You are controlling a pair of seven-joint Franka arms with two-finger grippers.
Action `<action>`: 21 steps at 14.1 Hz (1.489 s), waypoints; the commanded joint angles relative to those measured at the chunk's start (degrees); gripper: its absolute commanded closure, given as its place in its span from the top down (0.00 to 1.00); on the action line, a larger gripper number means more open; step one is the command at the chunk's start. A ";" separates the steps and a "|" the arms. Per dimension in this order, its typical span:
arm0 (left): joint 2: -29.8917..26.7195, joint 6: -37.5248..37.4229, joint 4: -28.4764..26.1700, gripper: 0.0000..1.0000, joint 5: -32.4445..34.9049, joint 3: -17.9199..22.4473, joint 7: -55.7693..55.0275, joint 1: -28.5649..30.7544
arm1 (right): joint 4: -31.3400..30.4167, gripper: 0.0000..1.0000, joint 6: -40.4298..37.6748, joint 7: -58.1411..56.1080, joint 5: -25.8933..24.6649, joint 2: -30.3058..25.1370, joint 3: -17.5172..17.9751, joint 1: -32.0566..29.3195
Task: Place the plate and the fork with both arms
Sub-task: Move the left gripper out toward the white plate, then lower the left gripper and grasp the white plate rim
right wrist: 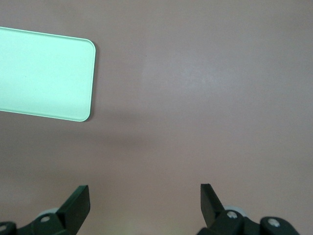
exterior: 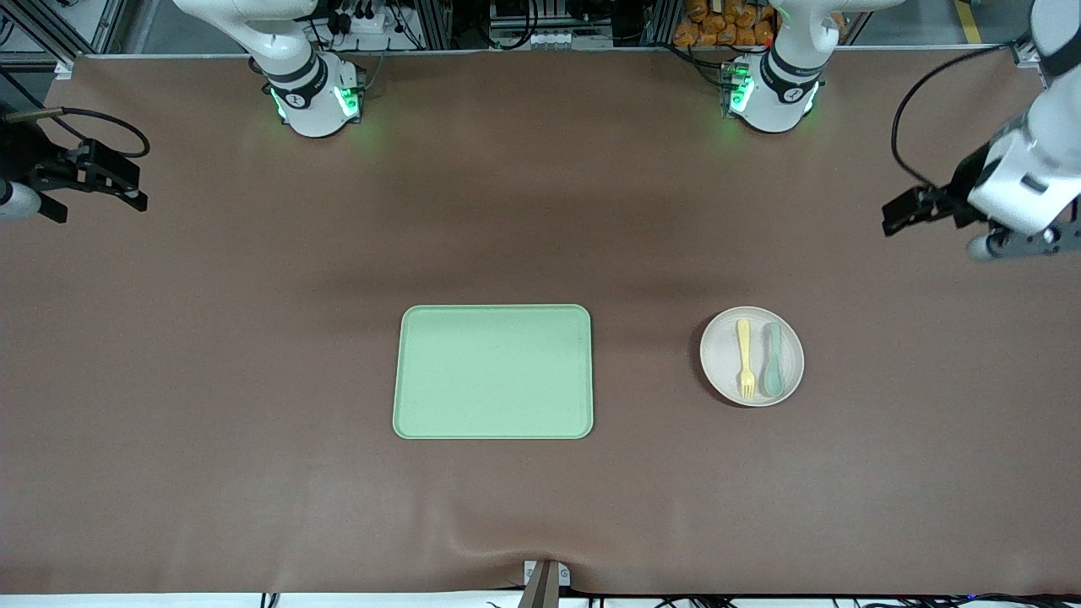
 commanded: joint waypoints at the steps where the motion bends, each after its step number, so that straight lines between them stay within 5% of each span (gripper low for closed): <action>1: 4.53 4.88 -2.63 1.00 -0.89 -0.10 0.40 1.53 | 0.90 1.00 -0.70 0.10 0.05 0.31 -0.22 0.22; 12: 22.47 32.12 -8.69 1.00 -6.95 -0.36 0.49 9.35 | 0.90 1.00 -0.71 0.10 0.05 0.31 -0.22 0.13; 19: 27.12 36.55 -9.23 1.00 -21.17 -0.71 8.03 9.80 | 0.90 1.00 -0.79 0.10 0.05 0.31 -0.22 0.04; 21: 27.92 36.55 -9.32 0.90 -23.99 -0.71 10.85 9.80 | 0.90 1.00 -0.79 0.10 0.05 0.31 -0.22 0.13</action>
